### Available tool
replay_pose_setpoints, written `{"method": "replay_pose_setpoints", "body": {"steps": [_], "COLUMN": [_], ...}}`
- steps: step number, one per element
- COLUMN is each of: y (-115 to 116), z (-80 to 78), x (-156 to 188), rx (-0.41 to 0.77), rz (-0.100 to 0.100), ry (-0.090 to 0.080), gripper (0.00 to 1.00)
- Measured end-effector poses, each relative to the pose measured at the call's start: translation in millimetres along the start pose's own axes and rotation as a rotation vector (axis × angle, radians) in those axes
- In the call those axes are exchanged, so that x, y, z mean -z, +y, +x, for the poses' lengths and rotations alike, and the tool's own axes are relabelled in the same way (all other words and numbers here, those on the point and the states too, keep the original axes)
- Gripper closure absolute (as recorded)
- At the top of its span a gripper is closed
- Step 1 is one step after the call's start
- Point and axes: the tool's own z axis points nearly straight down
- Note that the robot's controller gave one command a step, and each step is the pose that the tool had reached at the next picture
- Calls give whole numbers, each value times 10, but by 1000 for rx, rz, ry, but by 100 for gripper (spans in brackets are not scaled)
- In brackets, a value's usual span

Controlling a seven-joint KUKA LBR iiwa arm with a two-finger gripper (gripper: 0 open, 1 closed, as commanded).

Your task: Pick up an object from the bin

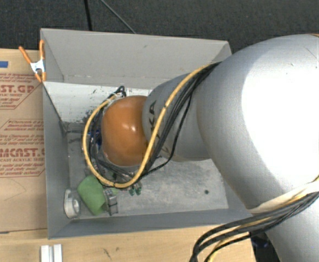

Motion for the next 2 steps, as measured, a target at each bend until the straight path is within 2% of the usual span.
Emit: {"method": "replay_pose_setpoints", "body": {"steps": [1, 2], "y": [-33, 256], "z": [-18, 193], "x": [42, 1535], "rx": [-5, 15], "rz": [2, 2], "ry": [-8, -11], "gripper": [100, 100]}}
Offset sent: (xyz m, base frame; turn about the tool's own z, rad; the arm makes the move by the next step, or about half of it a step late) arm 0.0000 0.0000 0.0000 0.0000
